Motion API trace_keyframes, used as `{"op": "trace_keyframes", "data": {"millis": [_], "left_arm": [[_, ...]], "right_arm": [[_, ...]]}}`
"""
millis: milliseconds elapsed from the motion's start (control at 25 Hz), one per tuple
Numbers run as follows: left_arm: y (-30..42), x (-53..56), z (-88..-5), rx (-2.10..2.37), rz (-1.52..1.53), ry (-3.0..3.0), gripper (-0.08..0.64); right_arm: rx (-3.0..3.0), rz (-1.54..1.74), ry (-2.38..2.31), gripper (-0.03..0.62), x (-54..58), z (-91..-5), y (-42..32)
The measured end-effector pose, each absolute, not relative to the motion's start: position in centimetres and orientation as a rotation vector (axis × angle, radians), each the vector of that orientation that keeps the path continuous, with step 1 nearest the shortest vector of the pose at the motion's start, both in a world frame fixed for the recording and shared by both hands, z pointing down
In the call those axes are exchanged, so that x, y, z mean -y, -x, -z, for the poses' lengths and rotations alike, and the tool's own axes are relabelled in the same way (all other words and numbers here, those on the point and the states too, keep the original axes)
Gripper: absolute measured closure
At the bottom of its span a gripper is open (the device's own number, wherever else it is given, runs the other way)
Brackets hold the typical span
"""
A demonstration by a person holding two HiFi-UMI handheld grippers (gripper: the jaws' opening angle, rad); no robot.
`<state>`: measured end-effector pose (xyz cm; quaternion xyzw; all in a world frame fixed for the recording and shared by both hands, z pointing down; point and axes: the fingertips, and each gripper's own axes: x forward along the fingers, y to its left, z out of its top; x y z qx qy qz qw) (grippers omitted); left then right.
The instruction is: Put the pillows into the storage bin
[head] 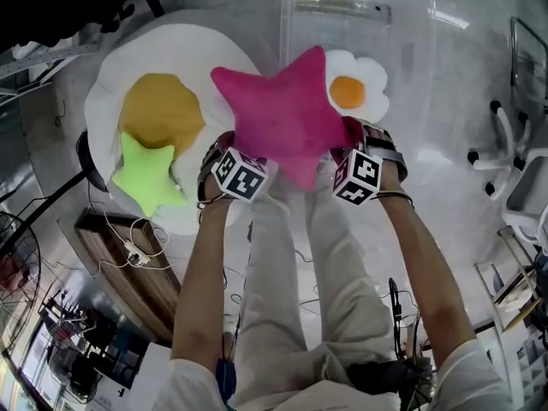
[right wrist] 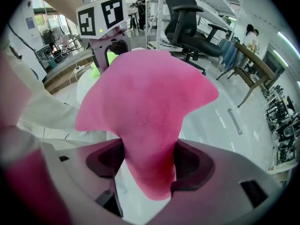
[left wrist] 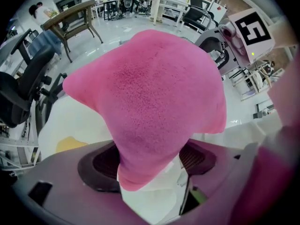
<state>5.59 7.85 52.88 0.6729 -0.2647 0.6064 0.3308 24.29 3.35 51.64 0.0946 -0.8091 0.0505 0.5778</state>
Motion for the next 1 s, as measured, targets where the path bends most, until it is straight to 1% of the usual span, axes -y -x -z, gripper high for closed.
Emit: {"op": "trace_keyframes", "data": {"millis": [480, 1000], "left_arm": [[-14.9, -4.1, -55.3, 0.508, -1.669, -1.831, 0.158], [-21.7, -1.7, -57.9, 0.532, -1.614, -1.767, 0.156]], "right_arm": [[1.841, -0.252, -0.344, 0.265, -2.5, -53.6, -34.0], [1.760, -0.216, -0.260, 0.259, 1.5, -56.3, -40.7]]}}
